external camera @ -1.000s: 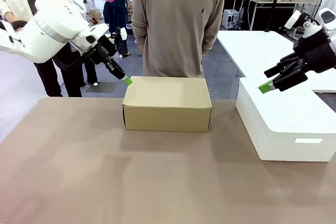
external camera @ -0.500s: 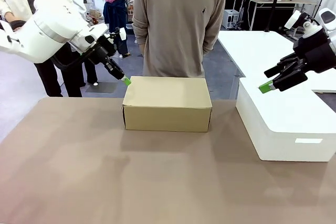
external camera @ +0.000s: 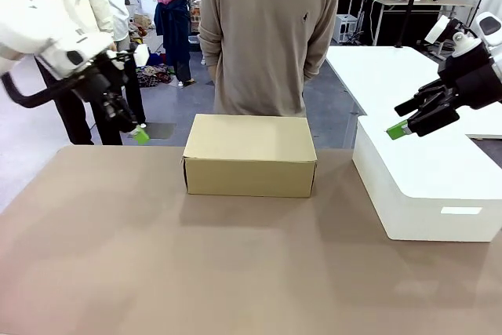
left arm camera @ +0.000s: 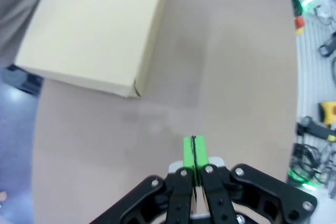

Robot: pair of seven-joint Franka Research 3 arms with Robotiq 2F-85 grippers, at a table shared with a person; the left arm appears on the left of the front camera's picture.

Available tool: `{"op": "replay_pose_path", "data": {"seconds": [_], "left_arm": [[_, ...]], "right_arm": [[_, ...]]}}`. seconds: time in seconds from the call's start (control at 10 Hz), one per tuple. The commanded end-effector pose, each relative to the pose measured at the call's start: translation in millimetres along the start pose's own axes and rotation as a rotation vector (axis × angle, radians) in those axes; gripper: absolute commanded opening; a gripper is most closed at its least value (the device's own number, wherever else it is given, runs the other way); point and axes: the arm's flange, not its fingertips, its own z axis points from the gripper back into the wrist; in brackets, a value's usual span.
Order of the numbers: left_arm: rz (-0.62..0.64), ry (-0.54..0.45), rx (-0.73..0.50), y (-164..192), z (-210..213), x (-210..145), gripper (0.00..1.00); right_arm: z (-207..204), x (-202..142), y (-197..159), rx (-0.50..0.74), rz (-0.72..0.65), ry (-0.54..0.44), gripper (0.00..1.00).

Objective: Pack the shoes into the box.
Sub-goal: Press down on the lid of the Shoes Box.

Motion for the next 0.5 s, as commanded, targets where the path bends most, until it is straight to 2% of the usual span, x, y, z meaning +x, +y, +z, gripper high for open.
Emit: {"op": "replay_pose_path", "data": {"seconds": [0.0,0.1,0.2,0.4], "left_arm": [[0.011,0.013,0.03,-33,6,-13,0.0],[-0.049,-0.007,0.006,-48,8,-15,0.0],[-0.002,0.004,0.016,-19,8,-8,0.0],[-0.002,0.004,0.016,-19,8,-8,0.0]], "right_arm": [[-1,-1,-4,0.015,0.019,-0.035,1.0],[0,0,0,0.0,0.0,0.0,1.0],[2,10,2,0.006,-0.011,0.005,0.8],[6,27,7,-0.006,-0.001,0.003,0.4]]}}
